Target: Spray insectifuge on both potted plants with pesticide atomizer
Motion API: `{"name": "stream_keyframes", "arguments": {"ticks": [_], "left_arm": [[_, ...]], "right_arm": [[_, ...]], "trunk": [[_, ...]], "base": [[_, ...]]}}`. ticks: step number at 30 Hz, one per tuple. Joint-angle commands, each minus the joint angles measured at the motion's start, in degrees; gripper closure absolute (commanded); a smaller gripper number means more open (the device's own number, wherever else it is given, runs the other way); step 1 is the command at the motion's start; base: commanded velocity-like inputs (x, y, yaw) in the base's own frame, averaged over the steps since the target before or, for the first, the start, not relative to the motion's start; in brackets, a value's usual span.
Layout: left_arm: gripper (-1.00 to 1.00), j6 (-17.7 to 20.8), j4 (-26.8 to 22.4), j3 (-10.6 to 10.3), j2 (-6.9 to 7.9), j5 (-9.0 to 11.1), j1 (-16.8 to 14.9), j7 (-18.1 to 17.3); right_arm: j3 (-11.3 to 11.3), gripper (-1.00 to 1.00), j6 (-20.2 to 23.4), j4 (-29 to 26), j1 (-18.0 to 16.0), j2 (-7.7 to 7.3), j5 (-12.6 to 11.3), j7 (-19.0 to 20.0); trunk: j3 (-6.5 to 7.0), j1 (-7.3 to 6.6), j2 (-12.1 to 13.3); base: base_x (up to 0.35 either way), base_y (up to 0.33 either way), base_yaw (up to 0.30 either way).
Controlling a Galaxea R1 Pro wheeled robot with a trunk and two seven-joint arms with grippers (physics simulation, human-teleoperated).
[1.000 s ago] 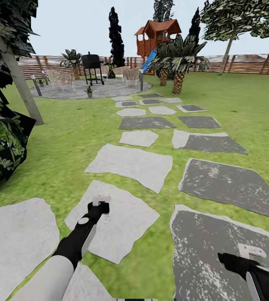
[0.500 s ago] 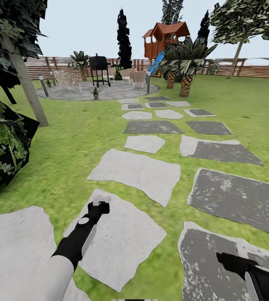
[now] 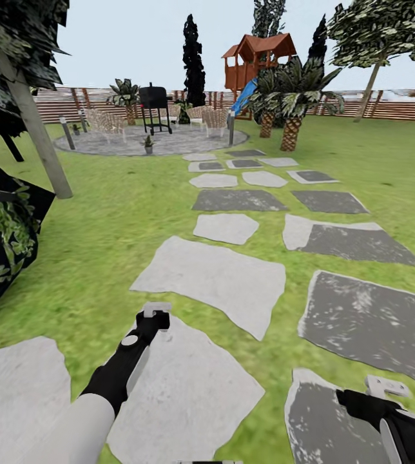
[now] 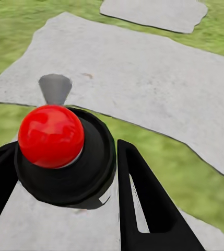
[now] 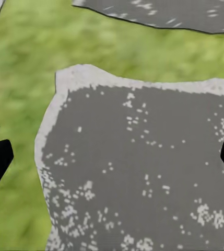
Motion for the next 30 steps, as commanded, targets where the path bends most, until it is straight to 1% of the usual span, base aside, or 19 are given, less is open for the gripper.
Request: {"name": "stream_keyframes", "arguments": {"ticks": [1, 10, 16, 30], "left_arm": [[1.00, 0.08, -0.04, -0.05, -0.10, 0.04, -0.02, 0.02], [1.00, 0.08, -0.04, -0.05, -0.51, 0.04, -0.02, 0.02], [1.00, 0.08, -0.04, -0.05, -0.53, 0.04, -0.02, 0.02], [1.00, 0.08, -0.04, -0.05, -0.53, 0.04, -0.02, 0.08]], "right_arm": [[-0.02, -1.00, 0.28, -0.06, -0.03, -0.01, 0.07, 0.10], [-0.02, -1.00, 0.28, -0.06, -0.03, 0.04, 0.07, 0.10], [0.05, -1.00, 0.28, -0.06, -0.03, 0.22, 0.07, 0.10], [0.10, -1.00, 0.28, -0.06, -0.03, -0.02, 0.07, 0.10]], "trunk": [[-0.05, 0.02, -0.02], [-0.05, 0.02, -0.02], [-0.05, 0.02, -0.02], [-0.05, 0.02, -0.02]], "base": [[0.326, 0.000, 0.000], [0.326, 0.000, 0.000], [0.325, 0.000, 0.000], [0.327, 0.000, 0.000]]}}
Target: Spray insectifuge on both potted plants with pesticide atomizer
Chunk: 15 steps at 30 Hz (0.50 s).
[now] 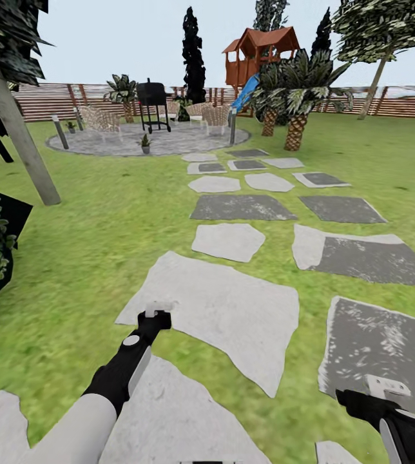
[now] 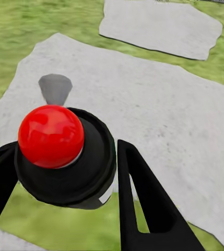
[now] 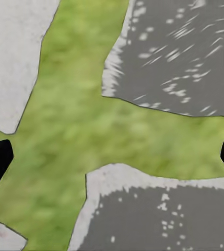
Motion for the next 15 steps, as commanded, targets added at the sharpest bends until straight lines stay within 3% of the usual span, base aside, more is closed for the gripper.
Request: {"name": "stream_keyframes", "arguments": {"ticks": [1, 9, 15], "left_arm": [[1.00, 0.08, -0.04, -0.06, 0.01, 0.04, -0.02, 0.02], [1.00, 0.08, -0.04, -0.06, 0.01, 0.04, -0.02, 0.03], [1.00, 0.08, -0.04, -0.06, 0.01, 0.04, -0.02, 0.04]], "right_arm": [[-0.07, -1.00, 0.28, -0.06, -0.03, -0.04, 0.07, 0.10], [-0.06, -1.00, 0.28, -0.06, -0.03, 0.24, 0.07, 0.10], [-0.11, -1.00, 0.35, -0.06, -0.03, 0.00, 0.07, 0.13]], "trunk": [[-0.05, 0.02, -0.02], [-0.05, 0.02, -0.02], [-0.05, 0.02, -0.02]], "base": [[0.333, 0.000, 0.000], [0.334, 0.002, 0.154], [0.336, 0.092, 0.034]]}}
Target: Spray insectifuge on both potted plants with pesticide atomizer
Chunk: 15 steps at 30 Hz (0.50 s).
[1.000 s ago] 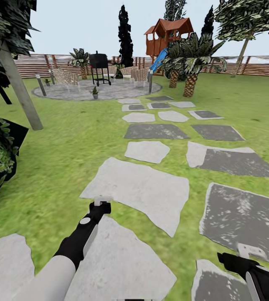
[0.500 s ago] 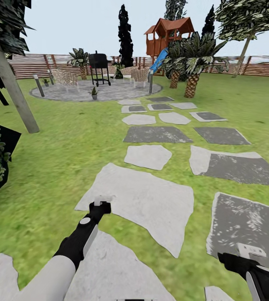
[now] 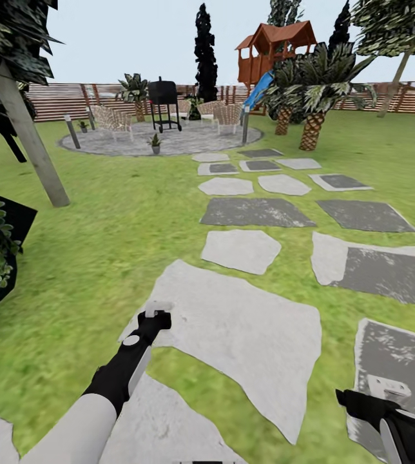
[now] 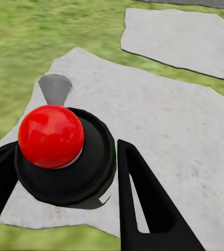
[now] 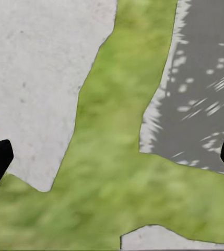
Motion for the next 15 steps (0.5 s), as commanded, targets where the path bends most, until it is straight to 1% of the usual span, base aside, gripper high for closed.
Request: {"name": "stream_keyframes", "arguments": {"ticks": [1, 6, 15], "left_arm": [[1.00, 0.08, -0.04, -0.07, 0.01, 0.04, -0.02, 0.03], [1.00, 0.08, -0.04, -0.07, 0.01, 0.04, -0.02, 0.01], [1.00, 0.08, -0.04, -0.07, 0.01, 0.04, -0.02, 0.01]], "right_arm": [[-0.03, -1.00, 0.30, -0.08, -0.03, -0.02, 0.05, 0.12], [-0.04, -1.00, 0.32, -0.08, -0.03, -0.08, -0.02, 0.16], [0.02, -1.00, 0.32, -0.08, -0.03, -0.08, -0.25, 0.16]], "trunk": [[-0.05, 0.02, -0.02], [-0.05, 0.02, -0.02], [-0.05, 0.02, -0.02]], "base": [[0.336, 0.145, 0.004], [0.331, 0.173, 0.001], [0.316, 0.207, 0.000]]}}
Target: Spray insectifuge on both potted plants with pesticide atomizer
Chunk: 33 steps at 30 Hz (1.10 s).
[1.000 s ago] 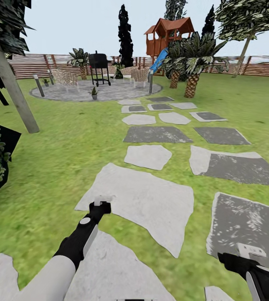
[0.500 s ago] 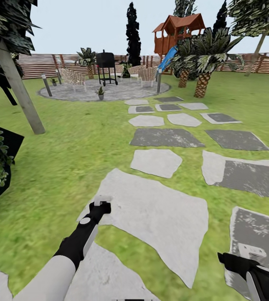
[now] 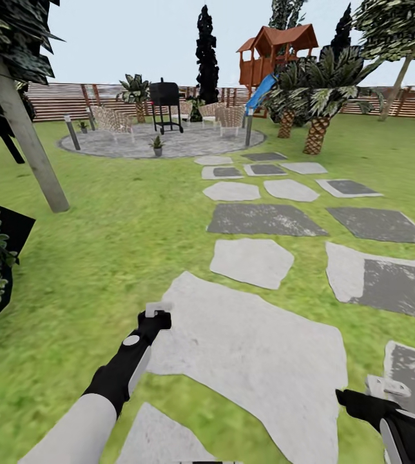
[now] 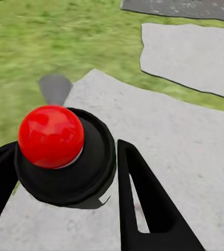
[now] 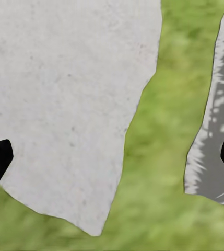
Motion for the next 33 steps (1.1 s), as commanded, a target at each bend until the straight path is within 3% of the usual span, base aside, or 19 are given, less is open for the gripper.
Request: {"name": "stream_keyframes", "arguments": {"ticks": [1, 33], "left_arm": [[1.00, 0.08, -0.04, -0.07, 0.01, 0.04, -0.01, 0.03], [1.00, 0.08, 0.05, -0.07, 0.01, 0.04, -0.01, 0.02]], "right_arm": [[-0.03, -1.00, 0.30, -0.08, -0.03, 0.00, 0.03, 0.11], [-0.02, -1.00, 0.30, -0.08, -0.03, -0.01, 0.00, 0.02]], "trunk": [[-0.05, 0.02, -0.02], [-0.05, 0.02, -0.02]], "base": [[0.314, 0.212, 0.000], [0.318, 0.184, 0.000]]}}
